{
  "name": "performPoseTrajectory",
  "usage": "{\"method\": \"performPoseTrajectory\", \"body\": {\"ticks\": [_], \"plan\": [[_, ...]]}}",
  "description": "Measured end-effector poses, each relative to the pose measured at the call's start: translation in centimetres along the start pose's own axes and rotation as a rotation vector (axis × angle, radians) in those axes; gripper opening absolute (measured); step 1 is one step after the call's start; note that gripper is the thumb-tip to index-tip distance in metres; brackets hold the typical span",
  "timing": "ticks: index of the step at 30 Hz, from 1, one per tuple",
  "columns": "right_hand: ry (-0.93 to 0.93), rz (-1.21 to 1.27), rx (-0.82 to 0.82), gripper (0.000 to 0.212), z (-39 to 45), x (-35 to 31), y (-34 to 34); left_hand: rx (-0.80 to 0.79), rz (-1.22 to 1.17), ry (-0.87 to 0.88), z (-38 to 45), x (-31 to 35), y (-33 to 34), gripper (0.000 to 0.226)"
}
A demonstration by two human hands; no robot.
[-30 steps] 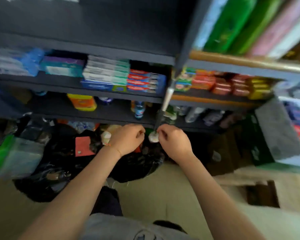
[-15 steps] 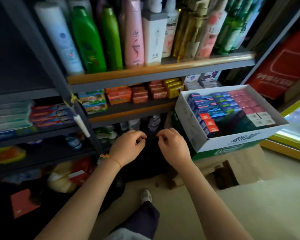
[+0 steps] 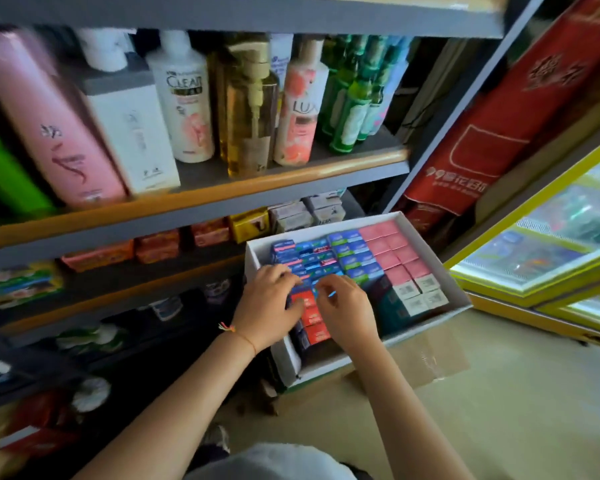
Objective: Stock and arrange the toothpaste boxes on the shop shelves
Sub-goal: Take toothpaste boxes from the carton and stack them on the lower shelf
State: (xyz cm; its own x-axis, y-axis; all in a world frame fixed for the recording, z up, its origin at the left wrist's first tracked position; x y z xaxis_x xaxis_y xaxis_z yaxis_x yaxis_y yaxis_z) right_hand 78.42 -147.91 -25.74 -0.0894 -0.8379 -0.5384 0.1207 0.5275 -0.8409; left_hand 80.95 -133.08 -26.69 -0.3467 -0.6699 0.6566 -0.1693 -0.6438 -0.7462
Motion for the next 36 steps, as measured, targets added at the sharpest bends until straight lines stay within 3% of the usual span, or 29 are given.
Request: {"method": "performPoseTrajectory", "body": {"ticks": [5, 7, 10, 12, 15, 18, 22, 26, 31, 36], "plan": [[-0.078, -0.06, -0.085, 0.014, 2.6, 6.9, -2.1, -0.125, -0.018, -0.195, 2.4, 4.1, 6.3, 0.023], [-0.176, -0.129, -0.15, 0.015, 3.8, 10.0, -3.2, -0.116, -0.017, -0.245, 3.2, 6.2, 9.1, 0.019], [-0.308, -0.241, -0.299, 0.018, 5.5, 14.2, -4.9, -0.076, -0.196, -0.413, 4.3, 9.0, 13.4, 0.017], [-0.373, -0.286, -0.352, 0.023, 6.5, 16.5, -6.2, -0.073, -0.309, -0.537, 4.9, 10.6, 15.9, 0.024], [-0.426, -0.447, -0.478, 0.04, 7.1, 19.1, -8.0, -0.106, -0.329, -0.645, 5.8, 12.1, 18.4, 0.053], [-0.471, -0.519, -0.524, 0.047, 7.6, 20.6, -8.7, -0.136, -0.309, -0.674, 7.2, 13.4, 19.5, 0.07], [-0.582, -0.595, -0.542, 0.043, 7.7, 20.3, -8.6, -0.152, -0.259, -0.643, 8.0, 14.3, 20.0, 0.053], [-0.645, -0.602, -0.568, 0.041, 7.3, 19.7, -7.9, -0.18, -0.189, -0.661, 7.3, 12.8, 20.3, 0.053], [-0.678, -0.603, -0.574, 0.049, 7.3, 19.2, -7.3, -0.259, 0.093, -0.58, 8.1, 12.4, 20.7, 0.078], [-0.685, -0.557, -0.581, 0.056, 6.6, 20.0, -7.2, -0.264, 0.117, -0.579, 8.6, 12.4, 21.1, 0.061]]}}
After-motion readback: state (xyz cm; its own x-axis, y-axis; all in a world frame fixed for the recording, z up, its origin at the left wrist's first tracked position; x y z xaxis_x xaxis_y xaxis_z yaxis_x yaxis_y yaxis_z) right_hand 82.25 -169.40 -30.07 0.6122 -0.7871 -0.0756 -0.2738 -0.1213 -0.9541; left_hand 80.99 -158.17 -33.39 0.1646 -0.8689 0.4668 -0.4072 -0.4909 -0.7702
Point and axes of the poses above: each hand's wrist, its own z-axis towards the middle knuckle, its own y-axis out of the palm, x = y × z, the point moved 6 cm from there along z, towards the middle knuckle, and after that the axes turned 6 degrees about -z, right-handed, at the moved point
